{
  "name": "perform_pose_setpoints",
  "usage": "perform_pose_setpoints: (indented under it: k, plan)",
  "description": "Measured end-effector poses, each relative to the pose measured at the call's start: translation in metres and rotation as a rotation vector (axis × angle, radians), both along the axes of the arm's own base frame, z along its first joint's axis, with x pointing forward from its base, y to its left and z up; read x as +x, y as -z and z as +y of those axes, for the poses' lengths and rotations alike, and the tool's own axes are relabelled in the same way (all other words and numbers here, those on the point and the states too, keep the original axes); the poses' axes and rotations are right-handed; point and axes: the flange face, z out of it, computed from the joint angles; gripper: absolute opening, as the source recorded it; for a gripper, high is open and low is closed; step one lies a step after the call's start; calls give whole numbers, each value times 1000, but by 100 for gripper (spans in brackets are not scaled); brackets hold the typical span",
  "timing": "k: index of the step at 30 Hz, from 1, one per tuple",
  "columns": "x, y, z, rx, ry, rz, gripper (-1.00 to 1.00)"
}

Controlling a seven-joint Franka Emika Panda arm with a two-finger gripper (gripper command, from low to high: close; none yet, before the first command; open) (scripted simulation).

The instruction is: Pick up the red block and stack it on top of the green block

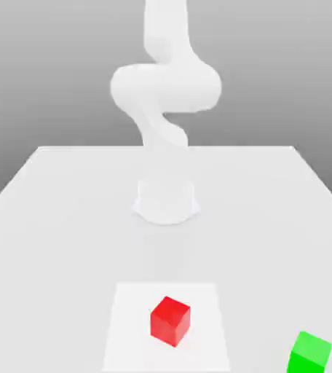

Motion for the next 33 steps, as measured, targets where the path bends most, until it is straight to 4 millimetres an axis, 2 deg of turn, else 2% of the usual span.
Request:
perform_pose_setpoints:
  k: [5, 10, 15, 21, 27, 28, 33]
  plan:
    - [54, 104, 2, -104, -187, 161, 0]
    - [80, 211, 6, -192, -381, 312, 0]
    - [81, 318, 11, -269, -583, 458, 0]
    - [50, 436, 11, -342, -840, 627, 0]
    - [43, 510, 9, -353, -883, 655, 0]
    - [42, 517, 9, -352, -883, 655, -100]
    - [42, 517, 9, -351, -884, 657, -100]
